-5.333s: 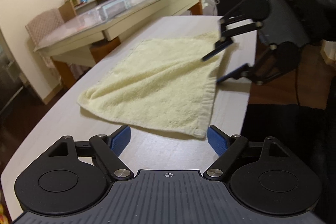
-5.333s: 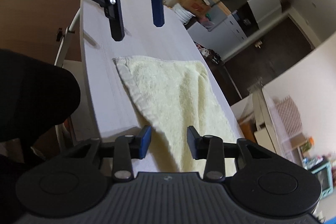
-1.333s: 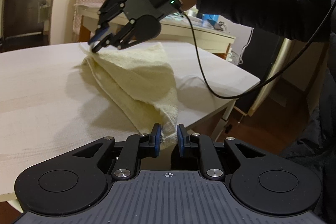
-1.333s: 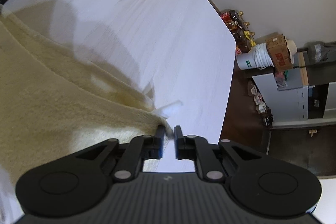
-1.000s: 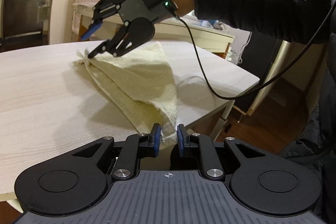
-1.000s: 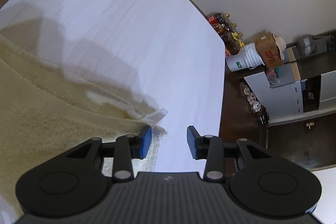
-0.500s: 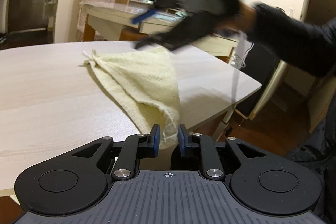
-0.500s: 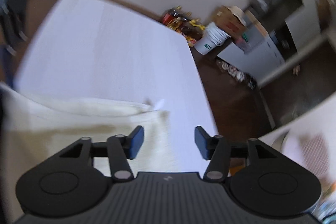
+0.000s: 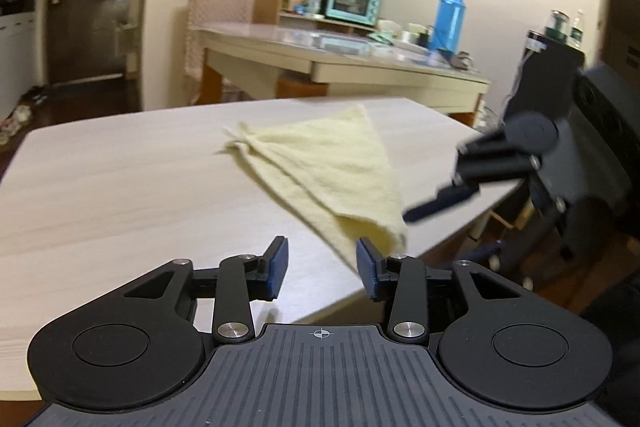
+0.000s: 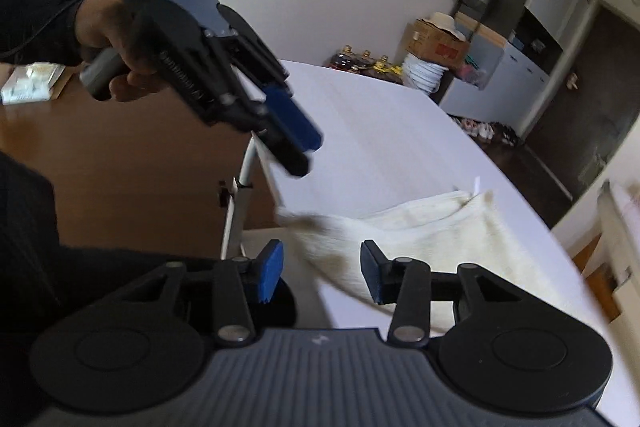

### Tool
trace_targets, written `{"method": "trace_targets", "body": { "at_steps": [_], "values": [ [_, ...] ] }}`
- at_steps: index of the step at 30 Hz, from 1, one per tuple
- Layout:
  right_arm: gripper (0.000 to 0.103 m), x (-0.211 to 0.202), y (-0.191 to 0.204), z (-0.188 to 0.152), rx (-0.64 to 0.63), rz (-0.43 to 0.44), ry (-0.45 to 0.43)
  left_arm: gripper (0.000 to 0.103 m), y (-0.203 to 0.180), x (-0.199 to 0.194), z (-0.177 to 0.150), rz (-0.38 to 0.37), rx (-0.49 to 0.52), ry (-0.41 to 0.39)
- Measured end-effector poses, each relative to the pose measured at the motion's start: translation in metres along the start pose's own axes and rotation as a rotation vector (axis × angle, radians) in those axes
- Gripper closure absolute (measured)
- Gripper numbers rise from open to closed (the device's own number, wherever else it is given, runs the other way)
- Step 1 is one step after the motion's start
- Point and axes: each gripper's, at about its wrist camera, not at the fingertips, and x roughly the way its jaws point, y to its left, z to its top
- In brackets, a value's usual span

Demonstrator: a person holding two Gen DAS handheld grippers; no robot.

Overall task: Fold towel
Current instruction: 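Grasp the folded towel corner with the right gripper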

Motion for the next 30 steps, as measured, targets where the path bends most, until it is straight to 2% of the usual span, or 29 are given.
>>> {"method": "trace_targets", "body": {
  "at_steps": [3,7,14,16,17,20,25,30],
  "values": [
    [0.057,0.01,0.009,0.003,-0.002,-0.065,0.02,0.055,0.002,-0.008,-0.001,0.011,0.009,-0.005],
    [0.056,0.02,0.013,0.012,0.019,-0.102,0.021,0.052,0.004,-0.013,-0.002,0.014,0.01,-0.013],
    [0.057,0.042,0.029,0.016,-0.095,-0.15,0.059,0.048,0.006,-0.019,-0.007,0.029,0.0,-0.023],
    [0.068,0.043,0.032,0.016,-0.107,-0.159,0.053,0.047,0.007,-0.02,-0.009,0.034,-0.003,-0.022],
    [0.076,0.043,0.033,0.015,-0.108,-0.154,0.056,0.046,0.008,-0.02,-0.01,0.037,-0.004,-0.021],
    [0.09,0.038,0.035,0.011,-0.11,-0.139,0.06,0.043,0.008,-0.02,-0.009,0.04,0.003,-0.018],
    [0.091,0.018,0.037,0.001,-0.114,-0.085,0.088,0.039,0.01,-0.011,0.003,0.041,0.048,-0.01],
    [0.091,-0.01,0.046,-0.015,-0.128,-0.021,0.092,0.038,0.02,0.026,0.037,0.062,0.118,0.023]
  ]
}}
